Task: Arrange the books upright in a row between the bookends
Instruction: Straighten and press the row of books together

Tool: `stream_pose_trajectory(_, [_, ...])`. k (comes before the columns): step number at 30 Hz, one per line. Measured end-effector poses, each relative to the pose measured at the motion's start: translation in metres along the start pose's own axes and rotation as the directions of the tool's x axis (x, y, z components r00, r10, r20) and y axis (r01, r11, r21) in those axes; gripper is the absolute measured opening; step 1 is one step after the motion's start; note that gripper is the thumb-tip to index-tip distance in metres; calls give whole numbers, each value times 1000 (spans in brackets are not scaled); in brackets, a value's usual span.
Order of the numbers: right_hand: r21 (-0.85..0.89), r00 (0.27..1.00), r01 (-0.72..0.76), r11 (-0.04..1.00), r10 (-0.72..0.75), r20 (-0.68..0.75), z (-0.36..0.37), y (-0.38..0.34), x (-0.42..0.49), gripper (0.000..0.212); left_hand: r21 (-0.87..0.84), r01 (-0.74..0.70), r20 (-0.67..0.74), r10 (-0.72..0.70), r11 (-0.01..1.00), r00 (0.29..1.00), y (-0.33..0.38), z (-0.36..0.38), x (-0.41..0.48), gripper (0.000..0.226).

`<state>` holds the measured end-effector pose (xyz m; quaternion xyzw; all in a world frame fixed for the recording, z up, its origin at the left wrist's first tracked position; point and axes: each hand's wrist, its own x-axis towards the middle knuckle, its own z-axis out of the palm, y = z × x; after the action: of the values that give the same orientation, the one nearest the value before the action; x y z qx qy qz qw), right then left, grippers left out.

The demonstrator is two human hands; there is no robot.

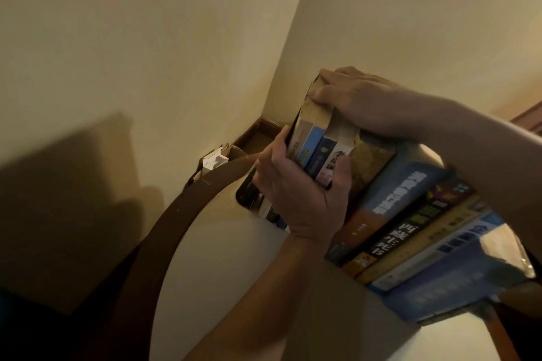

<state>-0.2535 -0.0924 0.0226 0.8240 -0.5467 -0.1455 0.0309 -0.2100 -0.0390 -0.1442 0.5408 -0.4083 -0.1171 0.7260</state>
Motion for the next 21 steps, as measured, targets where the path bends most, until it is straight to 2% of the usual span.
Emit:
stream_pose_trajectory(2, [47, 999, -34, 998, 34, -9, -1, -1, 0, 17, 2, -9, -8, 9, 1000, 1000, 0, 0, -1, 82])
stream_pose_trajectory(6, [111, 998, -67, 992, 68, -10, -5, -3, -4, 46, 21, -28, -24, 29, 999, 999, -2, 2, -2, 82])
stream_pose_trajectory(11, [133, 997, -70, 989, 72, -10, -3, 2, -2, 51, 48, -9, 4, 9, 999, 1000, -2, 4, -3, 87])
stream_pose_trajectory(14, [206, 992, -119, 971, 125, -14, -2, 3, -2, 69, 48, 7, 32, -8, 999, 999, -2, 2, -5, 91])
stream_pose_trajectory(17, [196, 993, -115, 974, 119, -11, -3, 6, -6, 71, 30, 28, 85, -30, 999, 996, 1, -2, -8, 95])
stream_pose_trajectory(19, [220, 986, -164, 962, 165, 11, -9, 8, -13, 74, 22, 40, 112, -42, 999, 993, 5, -4, -10, 94])
stream_pose_trajectory(21, [158, 981, -195, 968, 191, 40, -13, 11, -20, 82, 18, 47, 116, -48, 999, 992, 8, -6, -11, 93])
